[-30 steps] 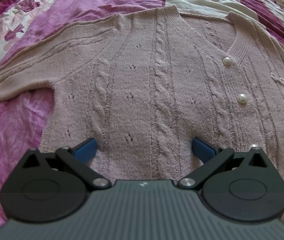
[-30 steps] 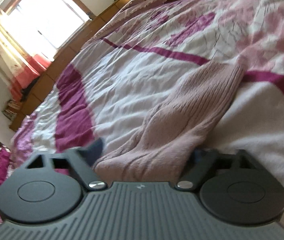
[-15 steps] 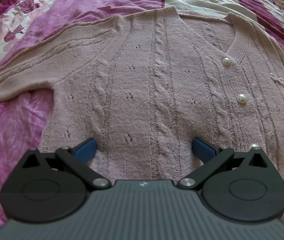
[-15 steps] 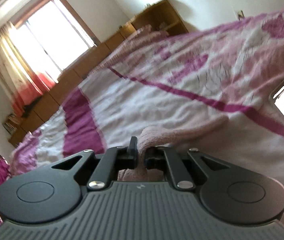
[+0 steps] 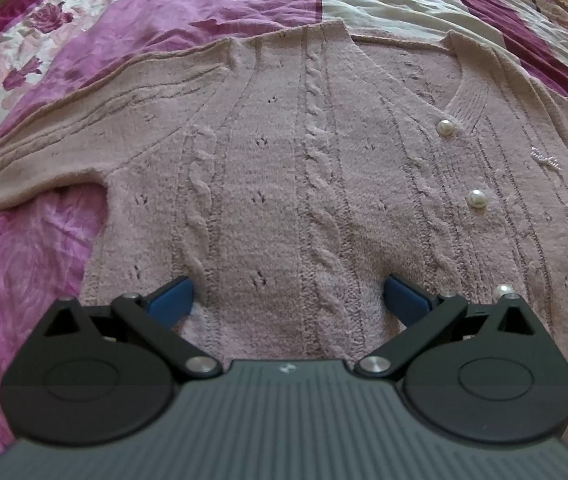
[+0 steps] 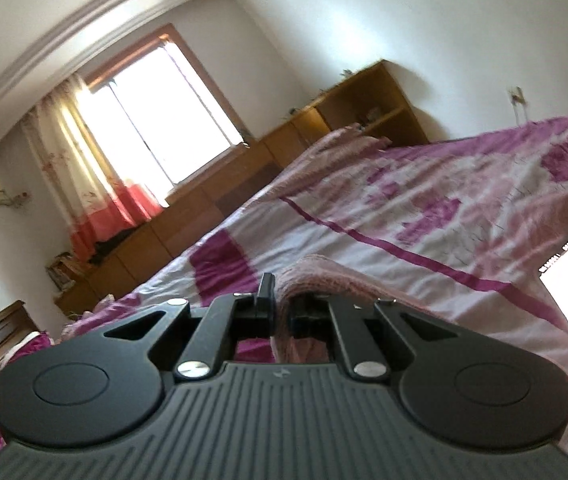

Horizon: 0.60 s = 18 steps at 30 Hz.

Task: Fold small clothes
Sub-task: 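Lift the sleeve with the right tool, lay it across the body, release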

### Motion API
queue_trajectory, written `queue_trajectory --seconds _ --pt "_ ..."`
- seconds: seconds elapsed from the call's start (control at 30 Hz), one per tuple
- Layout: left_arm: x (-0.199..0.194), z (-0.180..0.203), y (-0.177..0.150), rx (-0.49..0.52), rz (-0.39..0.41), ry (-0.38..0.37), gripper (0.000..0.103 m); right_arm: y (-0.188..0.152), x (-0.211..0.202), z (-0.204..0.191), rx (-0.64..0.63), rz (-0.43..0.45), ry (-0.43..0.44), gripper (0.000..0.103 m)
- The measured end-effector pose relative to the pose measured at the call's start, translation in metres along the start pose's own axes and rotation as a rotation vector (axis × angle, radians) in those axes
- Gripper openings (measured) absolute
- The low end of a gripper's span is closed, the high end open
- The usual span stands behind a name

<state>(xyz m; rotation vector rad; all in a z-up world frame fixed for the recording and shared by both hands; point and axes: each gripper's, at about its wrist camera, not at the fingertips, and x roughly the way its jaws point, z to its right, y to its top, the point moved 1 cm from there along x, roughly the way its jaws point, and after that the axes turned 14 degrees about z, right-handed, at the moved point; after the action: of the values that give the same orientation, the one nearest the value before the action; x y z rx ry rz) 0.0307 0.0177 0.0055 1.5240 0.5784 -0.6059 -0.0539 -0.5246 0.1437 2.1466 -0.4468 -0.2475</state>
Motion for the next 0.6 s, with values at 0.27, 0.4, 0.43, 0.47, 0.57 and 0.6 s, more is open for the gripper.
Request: queue_trajectory --seconds 0.27,0.4,0.43,0.47,0.57,0.6 --pt "-0.011 -0.011 0.009 -0.007 0.022 0.0 0.103 -0.008 -0.015 -0.064 -0.056 -0.031 0.094 0.007" --pt "-0.016 -0.021 0.014 -0.024 0.038 -0.002 0.103 -0.024 -0.018 -0.095 -0.063 -0.068 0.126 0.007" --pt "-0.018 -0.023 0.015 -0.023 0.042 -0.001 0.103 -0.028 -0.019 -0.104 -0.062 -0.077 0.136 0.007" --pt "-0.02 -0.025 0.016 -0.02 0.047 0.001 0.103 -0.032 -0.019 -0.111 -0.061 -0.085 0.144 0.007" --pt "-0.025 -0.033 0.019 -0.01 0.067 0.015 0.103 -0.043 -0.022 -0.136 -0.074 -0.095 0.174 0.007" --pt "-0.027 -0.036 0.02 -0.01 0.074 0.019 0.103 -0.048 -0.023 -0.145 -0.079 -0.098 0.182 0.007"
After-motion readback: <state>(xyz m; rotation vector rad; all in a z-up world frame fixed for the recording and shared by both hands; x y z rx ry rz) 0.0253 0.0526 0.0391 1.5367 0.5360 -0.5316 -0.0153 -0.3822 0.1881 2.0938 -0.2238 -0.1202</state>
